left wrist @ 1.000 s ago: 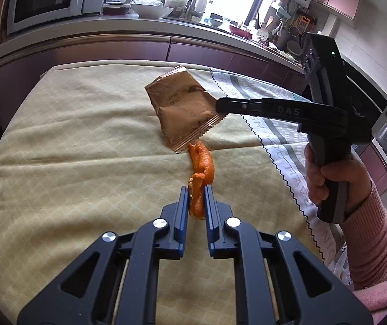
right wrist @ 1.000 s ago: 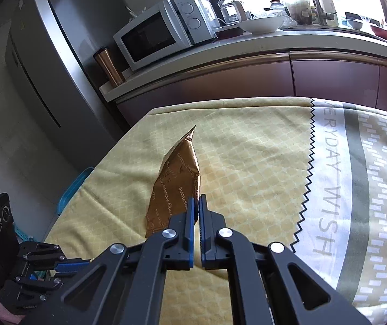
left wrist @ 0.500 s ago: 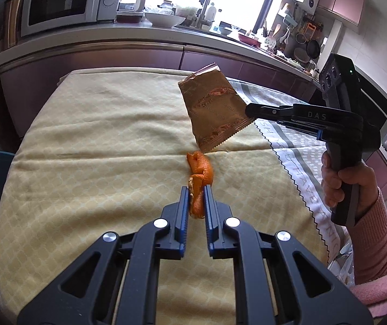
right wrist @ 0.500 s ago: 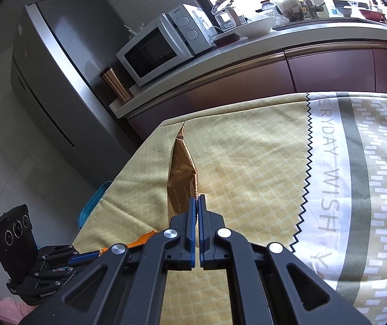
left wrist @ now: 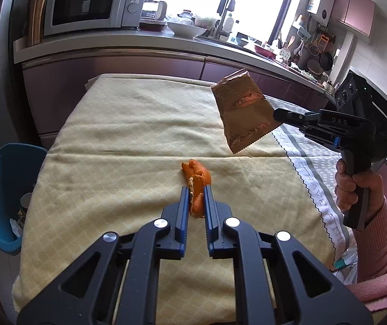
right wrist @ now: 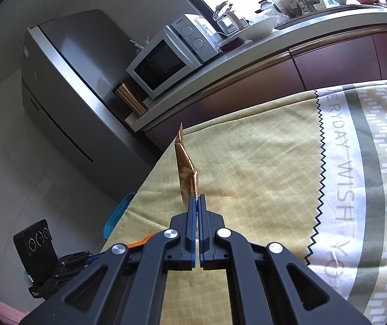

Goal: Collect trash
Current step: 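Lift the orange peel and copper wrapper and turn toward the teal bin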

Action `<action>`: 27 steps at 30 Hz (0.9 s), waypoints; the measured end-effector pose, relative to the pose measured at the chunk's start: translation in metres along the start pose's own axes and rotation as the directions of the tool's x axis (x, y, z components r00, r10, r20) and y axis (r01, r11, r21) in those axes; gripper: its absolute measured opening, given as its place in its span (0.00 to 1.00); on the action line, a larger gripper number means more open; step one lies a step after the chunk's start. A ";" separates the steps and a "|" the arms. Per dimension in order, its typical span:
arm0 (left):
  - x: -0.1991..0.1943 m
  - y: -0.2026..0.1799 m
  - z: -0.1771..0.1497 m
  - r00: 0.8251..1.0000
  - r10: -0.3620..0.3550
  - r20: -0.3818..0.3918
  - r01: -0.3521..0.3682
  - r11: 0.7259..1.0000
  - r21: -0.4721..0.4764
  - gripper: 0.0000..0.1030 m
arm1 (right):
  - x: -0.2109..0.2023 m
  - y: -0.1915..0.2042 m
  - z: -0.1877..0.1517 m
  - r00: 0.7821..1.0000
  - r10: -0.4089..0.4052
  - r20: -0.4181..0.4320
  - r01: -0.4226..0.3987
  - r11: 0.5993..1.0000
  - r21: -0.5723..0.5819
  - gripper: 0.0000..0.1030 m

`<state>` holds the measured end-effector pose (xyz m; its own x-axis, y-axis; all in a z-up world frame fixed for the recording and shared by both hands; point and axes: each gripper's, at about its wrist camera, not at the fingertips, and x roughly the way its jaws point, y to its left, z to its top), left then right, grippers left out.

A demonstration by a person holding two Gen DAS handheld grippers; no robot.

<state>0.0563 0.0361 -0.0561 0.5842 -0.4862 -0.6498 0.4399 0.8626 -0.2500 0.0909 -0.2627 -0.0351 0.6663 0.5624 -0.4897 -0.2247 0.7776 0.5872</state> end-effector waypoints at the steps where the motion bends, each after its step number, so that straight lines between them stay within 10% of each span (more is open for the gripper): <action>1: -0.002 0.001 0.000 1.000 0.004 0.005 -0.004 1.000 -0.001 0.11 | 0.000 0.000 0.001 1.000 0.008 0.001 -0.008 1.000 0.003 0.01; 27: -0.039 0.022 -0.003 0.995 0.066 0.080 -0.063 0.997 -0.037 0.10 | 0.020 0.030 -0.012 0.989 0.147 -0.018 -0.146 0.989 0.029 0.01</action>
<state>0.0415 0.0742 -0.0381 0.6649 -0.4380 -0.6050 0.3764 0.8961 -0.2351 0.0889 -0.2248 -0.0348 0.6130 0.6754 -0.4100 -0.2987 0.6785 0.6712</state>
